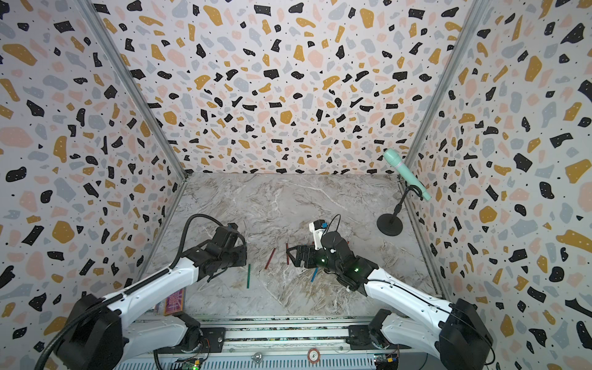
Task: Remove protective caps from carving knives
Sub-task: Pick up the carving knife from the center of the board.
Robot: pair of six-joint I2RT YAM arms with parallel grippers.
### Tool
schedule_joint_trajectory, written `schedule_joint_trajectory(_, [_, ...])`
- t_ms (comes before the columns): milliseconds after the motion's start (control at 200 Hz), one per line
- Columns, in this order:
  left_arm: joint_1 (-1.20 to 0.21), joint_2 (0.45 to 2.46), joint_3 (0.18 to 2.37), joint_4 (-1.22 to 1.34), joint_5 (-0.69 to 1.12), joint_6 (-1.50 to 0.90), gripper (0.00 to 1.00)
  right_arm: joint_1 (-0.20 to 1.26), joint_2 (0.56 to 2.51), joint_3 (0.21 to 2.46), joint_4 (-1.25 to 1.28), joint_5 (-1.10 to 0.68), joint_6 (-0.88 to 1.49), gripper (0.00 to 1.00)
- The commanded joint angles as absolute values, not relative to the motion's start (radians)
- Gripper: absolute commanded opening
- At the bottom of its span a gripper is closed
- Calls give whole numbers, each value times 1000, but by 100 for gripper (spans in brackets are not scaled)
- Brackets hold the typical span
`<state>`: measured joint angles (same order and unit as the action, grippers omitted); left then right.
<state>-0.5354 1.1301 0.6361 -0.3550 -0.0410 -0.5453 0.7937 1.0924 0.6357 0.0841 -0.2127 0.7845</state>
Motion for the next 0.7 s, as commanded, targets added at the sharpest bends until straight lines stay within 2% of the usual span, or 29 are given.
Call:
schedule_joint_trajectory(0, [-597, 1021, 586, -245, 17, -592, 0, 776, 1155, 719, 189, -327, 801, 96])
schedule_joint_trajectory(110, [-666, 926, 539, -178, 18, -612, 0, 776, 1247, 773, 249, -363, 791, 91])
schedule_joint_trajectory(255, [-689, 834, 491, -108, 59, -641, 0, 776, 1333, 809, 348, -388, 789, 84])
schedule_joint_trajectory(385, [-696, 815, 461, -86, 74, -656, 0, 795, 1377, 839, 361, -365, 767, 69])
schedule_joint_trajectory(571, [-712, 831, 455, -45, 100, -667, 0, 906, 1443, 915, 297, -251, 650, 71])
schedule_joint_trajectory(696, [-730, 841, 456, -38, 93, -667, 0, 906, 1497, 922, 325, -239, 645, 72])
